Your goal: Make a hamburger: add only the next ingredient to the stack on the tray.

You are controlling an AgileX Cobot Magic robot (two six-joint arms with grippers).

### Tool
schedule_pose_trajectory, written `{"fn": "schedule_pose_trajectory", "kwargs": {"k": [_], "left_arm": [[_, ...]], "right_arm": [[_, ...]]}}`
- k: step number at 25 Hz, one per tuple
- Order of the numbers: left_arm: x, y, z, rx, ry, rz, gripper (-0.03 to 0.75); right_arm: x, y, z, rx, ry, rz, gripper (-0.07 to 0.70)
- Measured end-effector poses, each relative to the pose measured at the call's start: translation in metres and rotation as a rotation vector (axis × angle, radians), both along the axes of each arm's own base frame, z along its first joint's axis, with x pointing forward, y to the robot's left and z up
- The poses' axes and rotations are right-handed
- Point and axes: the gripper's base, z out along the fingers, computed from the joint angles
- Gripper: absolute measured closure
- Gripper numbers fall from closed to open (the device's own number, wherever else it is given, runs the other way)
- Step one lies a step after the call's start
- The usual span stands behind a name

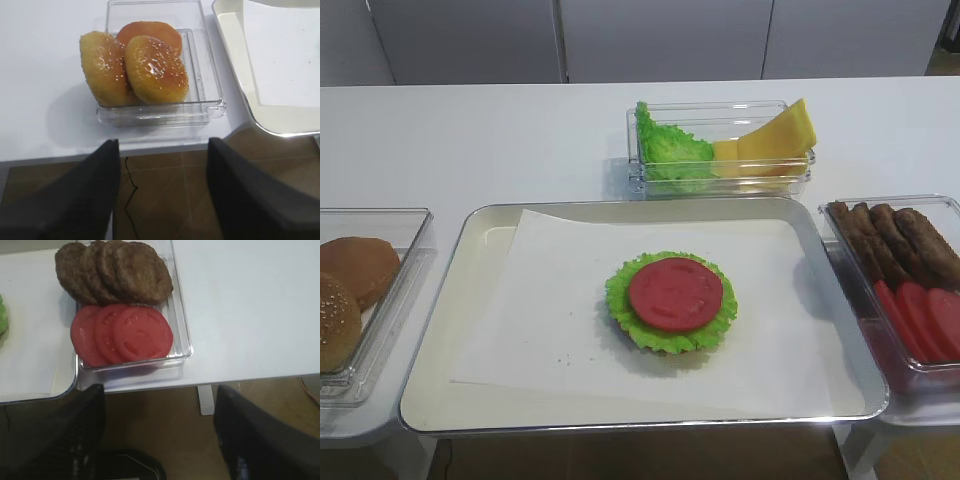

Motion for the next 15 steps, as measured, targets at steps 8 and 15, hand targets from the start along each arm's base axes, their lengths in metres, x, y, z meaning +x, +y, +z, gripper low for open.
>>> {"fn": "schedule_pose_trajectory", "kwargs": {"k": [8,15], "left_arm": [[0.000,0.000,0.000,0.000,0.000,0.000,0.307],[0.000,0.000,0.000,0.000,0.000,0.000,0.307]], "right_arm": [[-0.072,-0.003,-0.039,0.015,-0.225,0.002,0.127],[-0.095,-0.003,-0.049,0.032,-0.340,-0.006,0.127]]}}
